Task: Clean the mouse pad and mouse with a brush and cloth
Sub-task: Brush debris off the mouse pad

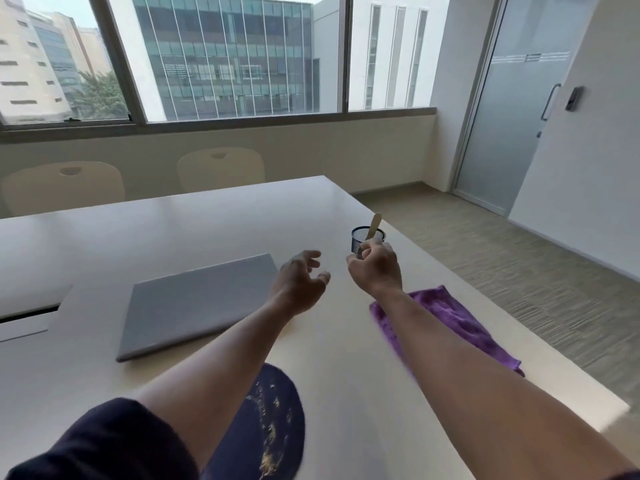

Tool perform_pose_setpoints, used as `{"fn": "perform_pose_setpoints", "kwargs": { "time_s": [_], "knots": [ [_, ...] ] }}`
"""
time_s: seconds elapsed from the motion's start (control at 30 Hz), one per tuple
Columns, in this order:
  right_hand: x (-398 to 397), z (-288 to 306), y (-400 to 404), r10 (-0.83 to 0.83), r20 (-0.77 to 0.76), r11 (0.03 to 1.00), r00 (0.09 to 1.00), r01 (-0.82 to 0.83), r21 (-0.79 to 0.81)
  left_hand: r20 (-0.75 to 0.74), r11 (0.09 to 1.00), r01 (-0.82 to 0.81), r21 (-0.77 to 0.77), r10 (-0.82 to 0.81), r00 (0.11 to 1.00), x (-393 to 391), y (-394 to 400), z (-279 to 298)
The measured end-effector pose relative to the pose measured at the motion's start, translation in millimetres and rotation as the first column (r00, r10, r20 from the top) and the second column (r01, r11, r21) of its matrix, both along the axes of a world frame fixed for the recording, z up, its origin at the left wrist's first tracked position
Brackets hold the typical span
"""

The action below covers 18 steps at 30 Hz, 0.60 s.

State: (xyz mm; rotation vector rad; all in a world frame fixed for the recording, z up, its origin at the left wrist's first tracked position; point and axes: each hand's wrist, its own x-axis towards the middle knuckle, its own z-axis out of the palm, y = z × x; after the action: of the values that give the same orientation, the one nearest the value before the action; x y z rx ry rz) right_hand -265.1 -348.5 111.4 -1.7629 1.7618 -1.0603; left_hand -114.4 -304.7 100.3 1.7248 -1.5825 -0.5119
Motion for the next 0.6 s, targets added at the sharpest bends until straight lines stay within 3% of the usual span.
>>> {"fn": "perform_pose_setpoints", "kwargs": {
  "time_s": [0.27,0.6],
  "knots": [
    [-31.5,-12.0,-92.7,-0.052,0.024,0.998,0.998,0.052,-0.026,-0.070,0.993,-0.059,0.102,0.067,0.995,-62.3,-101.0,-36.6],
    [-41.6,-25.0,-164.4,-0.030,-0.064,0.999,0.997,0.028,-0.027,-0.124,0.979,-0.130,0.155,0.150,0.981,-90.9,-164.3,-67.0]
  ]
}}
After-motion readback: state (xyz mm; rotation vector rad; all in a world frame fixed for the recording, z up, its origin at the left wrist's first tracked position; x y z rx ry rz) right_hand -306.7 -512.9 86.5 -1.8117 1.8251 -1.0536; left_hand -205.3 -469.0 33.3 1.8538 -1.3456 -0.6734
